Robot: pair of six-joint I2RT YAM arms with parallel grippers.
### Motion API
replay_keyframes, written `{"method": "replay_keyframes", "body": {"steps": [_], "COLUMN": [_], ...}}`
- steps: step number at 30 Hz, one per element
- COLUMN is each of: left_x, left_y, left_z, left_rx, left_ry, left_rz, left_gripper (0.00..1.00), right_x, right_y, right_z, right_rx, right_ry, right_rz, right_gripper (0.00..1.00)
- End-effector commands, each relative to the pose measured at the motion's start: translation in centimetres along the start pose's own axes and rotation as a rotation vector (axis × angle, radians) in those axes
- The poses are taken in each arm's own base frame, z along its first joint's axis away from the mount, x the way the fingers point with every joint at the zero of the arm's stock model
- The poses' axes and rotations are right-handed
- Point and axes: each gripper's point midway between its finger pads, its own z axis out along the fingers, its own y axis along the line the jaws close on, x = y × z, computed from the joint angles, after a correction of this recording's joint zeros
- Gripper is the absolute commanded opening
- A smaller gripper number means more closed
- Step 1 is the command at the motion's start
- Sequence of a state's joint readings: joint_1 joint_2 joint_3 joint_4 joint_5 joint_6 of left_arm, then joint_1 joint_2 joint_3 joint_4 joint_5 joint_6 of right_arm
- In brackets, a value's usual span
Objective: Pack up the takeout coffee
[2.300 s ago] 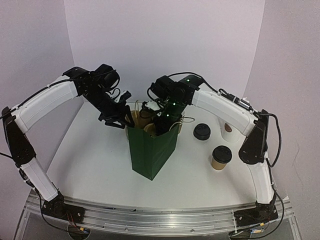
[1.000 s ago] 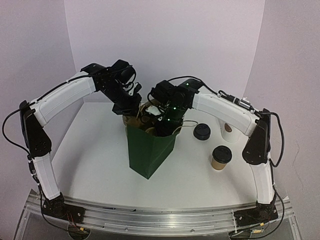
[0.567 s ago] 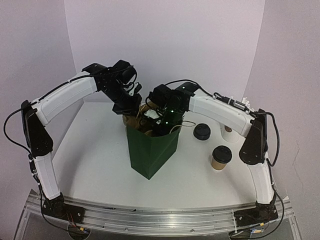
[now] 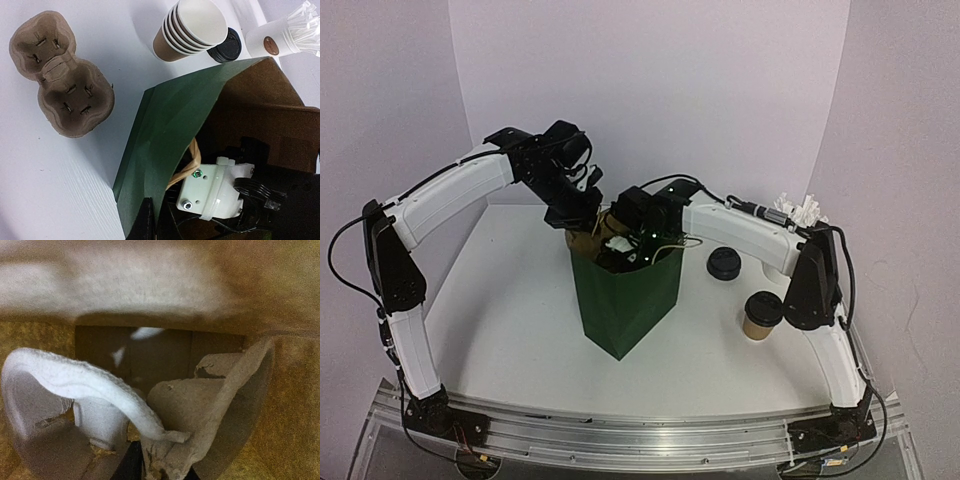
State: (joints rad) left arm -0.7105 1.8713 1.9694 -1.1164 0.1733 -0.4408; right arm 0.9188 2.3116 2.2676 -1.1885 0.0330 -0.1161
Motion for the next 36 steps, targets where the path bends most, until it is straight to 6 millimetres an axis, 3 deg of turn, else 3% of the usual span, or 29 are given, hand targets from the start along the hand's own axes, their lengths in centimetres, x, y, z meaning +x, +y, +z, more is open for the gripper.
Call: {"method": "replay_keyframes", "body": {"steps": [1, 9, 15, 22, 32, 36], "left_x": [-1.0, -0.8, -0.9, -0.9, -0.8, -0.9], "left_y": [-1.7, -1.9, -2.0, -2.0, -2.0, -2.1], "left_z": [0.0, 0.4, 0.2, 0.0, 0.3, 0.2], "left_rx": [0.065, 0.081, 0.089, 0.089, 0.095, 0.096], "left_ry": [-0.022, -0.01, -0.021, -0.029, -0.022, -0.026], "left_rz": [0.031, 0.026, 0.02, 0.014, 0.014, 0.016], "left_gripper": [0.0, 0.0, 0.0, 0.0, 0.0, 0.0], "right_x": [2.0, 2.8, 2.8, 1.7, 0.3, 0.0], "right_y": [0.8, 0.7, 0.7, 1.3, 1.8, 2.6], "right_z": [3.2, 4.7, 4.7, 2.0, -4.1, -5.6], "right_rx": [-0.033, -0.034, -0.034, -0.06, -0.073, -0.114], "right_ry": [0.096, 0.122, 0.116, 0.054, -0.075, -0.102], "right_rz": [-0.017, -0.017, -0.013, -0.005, 0.017, 0.026], "right_gripper": [0.18, 0.18, 0.32, 0.56, 0.69, 0.74]}}
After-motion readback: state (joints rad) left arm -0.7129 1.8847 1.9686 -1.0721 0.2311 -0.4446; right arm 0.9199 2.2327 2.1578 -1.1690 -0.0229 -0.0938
